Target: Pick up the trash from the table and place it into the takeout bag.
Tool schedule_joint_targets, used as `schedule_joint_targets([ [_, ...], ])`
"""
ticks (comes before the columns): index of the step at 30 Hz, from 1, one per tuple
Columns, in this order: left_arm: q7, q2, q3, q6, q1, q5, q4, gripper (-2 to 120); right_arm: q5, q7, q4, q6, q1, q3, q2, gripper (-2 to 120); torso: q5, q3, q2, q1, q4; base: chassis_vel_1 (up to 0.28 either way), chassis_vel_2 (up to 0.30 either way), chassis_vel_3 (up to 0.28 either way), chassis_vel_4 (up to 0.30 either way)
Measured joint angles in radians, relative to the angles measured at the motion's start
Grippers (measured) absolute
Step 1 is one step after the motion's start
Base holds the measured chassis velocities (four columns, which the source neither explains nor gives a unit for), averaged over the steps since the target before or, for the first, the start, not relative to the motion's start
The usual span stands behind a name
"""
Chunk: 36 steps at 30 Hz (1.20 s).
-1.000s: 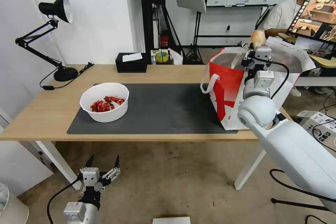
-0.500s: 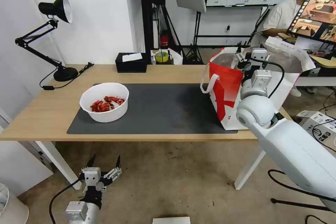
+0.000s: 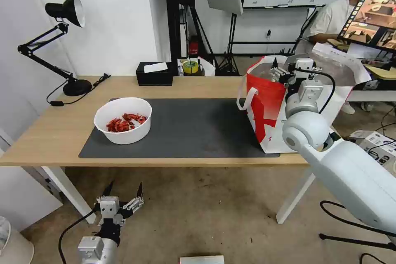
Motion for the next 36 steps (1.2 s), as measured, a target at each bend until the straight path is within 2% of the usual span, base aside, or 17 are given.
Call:
schedule_joint_targets([
  [4,0.0,0.0,-0.005,0.0,0.0,-0.002,-0.003,100,0.004,-0.024,0.062,0.003,-0.019,0.033,-0.028,100,0.0,0.0,0.0,0.0,-0.0001,0.0,0.0,0.0,0.0],
  [7,0.0,0.0,-0.007,0.0,-0.002,-0.004,-0.008,100,0.058,-0.066,0.123,0.018,-0.046,0.065,-0.056,100,-0.0001,0.0,0.0,0.0,-0.0001,0.0,0.0,0.0,0.0],
  [10,-0.001,0.001,-0.006,0.0,-0.011,-0.006,-0.011,100,0.177,-0.191,0.209,0.071,-0.126,0.128,-0.092,100,-0.0003,0.0,0.0,0.0,0.0,0.0,0.0,0.0,0.0],
  [11,-0.001,0.001,-0.006,0.0,-0.011,-0.006,-0.011,100,0.177,-0.191,0.209,0.071,-0.126,0.128,-0.092,100,-0.0003,0.0,0.0,0.0,0.0,0.0,0.0,0.0,0.0],
  [14,-0.001,0.0,-0.006,0.0,-0.02,-0.009,-0.013,100,0.266,-0.361,0.279,0.134,-0.264,0.192,-0.121,100,0.0,0.0,0.0,0.0,-0.0002,0.0,0.0,0.0,0.0],
  [15,-0.001,0.0,-0.006,0.0,-0.02,-0.009,-0.013,100,0.266,-0.361,0.279,0.134,-0.264,0.192,-0.121,100,0.0,0.0,0.0,0.0,-0.0002,0.0,0.0,0.0,0.0],
  [18,-0.001,0.0,-0.01,0.001,-0.02,-0.01,-0.023,100,0.281,-0.517,0.335,0.163,-0.435,0.272,-0.129,100,-0.0001,0.0,0.0,0.0,-0.0001,0.0,0.0,0.0,0.0],
  [19,-0.001,0.0,-0.01,0.001,-0.02,-0.01,-0.023,100,0.281,-0.517,0.335,0.163,-0.435,0.272,-0.129,100,-0.0001,0.0,0.0,0.0,-0.0001,0.0,0.0,0.0,0.0],
  [22,0.0,0.001,-0.016,0.002,-0.014,-0.01,-0.034,100,0.204,-0.622,0.361,0.214,-0.645,0.358,-0.09,100,0.0003,0.0,0.0,0.0,-0.0001,0.0,0.0,0.0,0.0],
  [23,0.0,0.001,-0.016,0.002,-0.014,-0.01,-0.034,100,0.204,-0.622,0.361,0.214,-0.645,0.358,-0.09,100,0.0003,0.0,0.0,0.0,-0.0001,0.0,0.0,0.0,0.0],
  [26,0.002,0.007,-0.024,0.002,-0.01,-0.013,-0.035,100,0.094,-0.677,0.369,0.277,-0.847,0.442,-0.018,100,-0.0001,0.0,0.0,0.0,-0.0002,0.0,0.0,0.0,0.0],
  [27,0.002,0.007,-0.024,0.002,-0.01,-0.013,-0.035,100,0.094,-0.677,0.369,0.277,-0.847,0.442,-0.018,100,-0.0001,0.0,0.0,0.0,-0.0002,0.0,0.0,0.0,0.0],
  [30,0.002,0.015,-0.024,0.002,-0.01,-0.019,-0.035,100,-0.004,-0.695,0.355,0.329,-1.005,0.474,0.068,100,-0.0001,0.0,0.0,0.0,-0.0002,0.0,0.0,0.0,0.0],
  [36,0.002,0.02,-0.018,0.001,-0.011,-0.02,-0.035,100,-0.104,-0.692,0.3,0.388,-1.113,0.455,0.152,100,-0.0002,0.0,0.0,0.0,-0.0002,0.0,0.0,0.0,0.0],
])
